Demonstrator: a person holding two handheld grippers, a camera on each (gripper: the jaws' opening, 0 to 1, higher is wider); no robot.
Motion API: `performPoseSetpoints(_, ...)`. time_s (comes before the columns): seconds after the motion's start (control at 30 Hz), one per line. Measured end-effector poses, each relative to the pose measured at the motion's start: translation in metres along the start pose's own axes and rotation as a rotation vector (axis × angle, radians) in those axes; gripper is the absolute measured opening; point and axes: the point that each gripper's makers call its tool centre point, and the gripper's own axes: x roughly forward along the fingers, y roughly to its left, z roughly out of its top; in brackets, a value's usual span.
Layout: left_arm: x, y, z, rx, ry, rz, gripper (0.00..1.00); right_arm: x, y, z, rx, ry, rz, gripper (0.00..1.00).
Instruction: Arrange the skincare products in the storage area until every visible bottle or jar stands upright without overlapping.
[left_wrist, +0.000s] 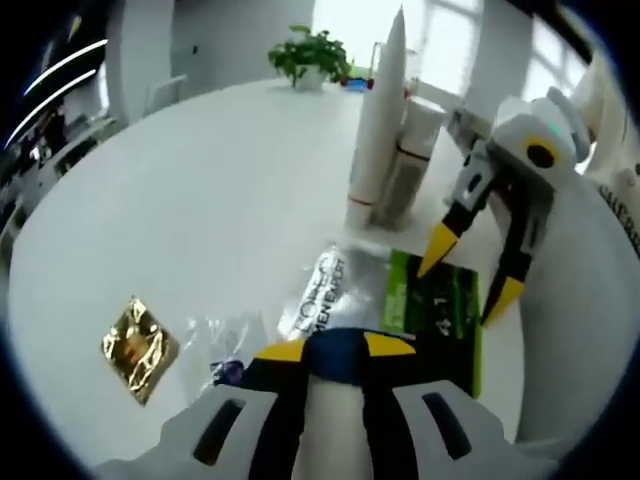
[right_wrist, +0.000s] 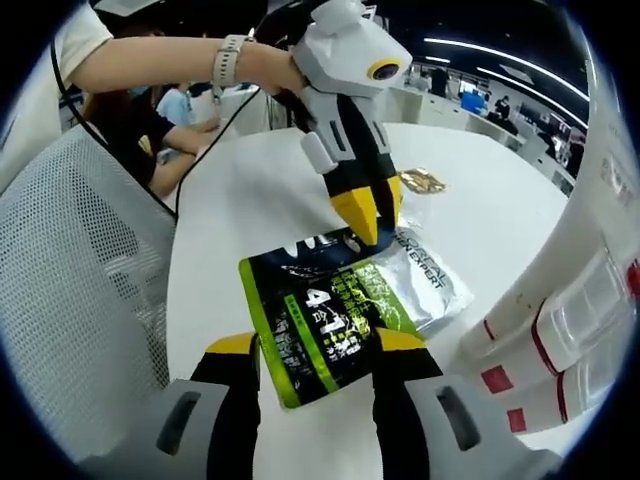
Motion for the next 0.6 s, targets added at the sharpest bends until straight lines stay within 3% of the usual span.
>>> performPoseSetpoints(0.2, 0.003, 0.013, 0.003, -0.022, -0.021, 0.023, 0.21, -0.004, -0.007, 0.005, 0.001, -0.025, -0.023, 0.43)
performPoseSetpoints(0.6, 0.01, 0.028, 0.015, -0.03, -0.048, 0.072, 0.19, -0.006, -0.016, -0.004, 0.028, -0.011, -0.083, 0.35)
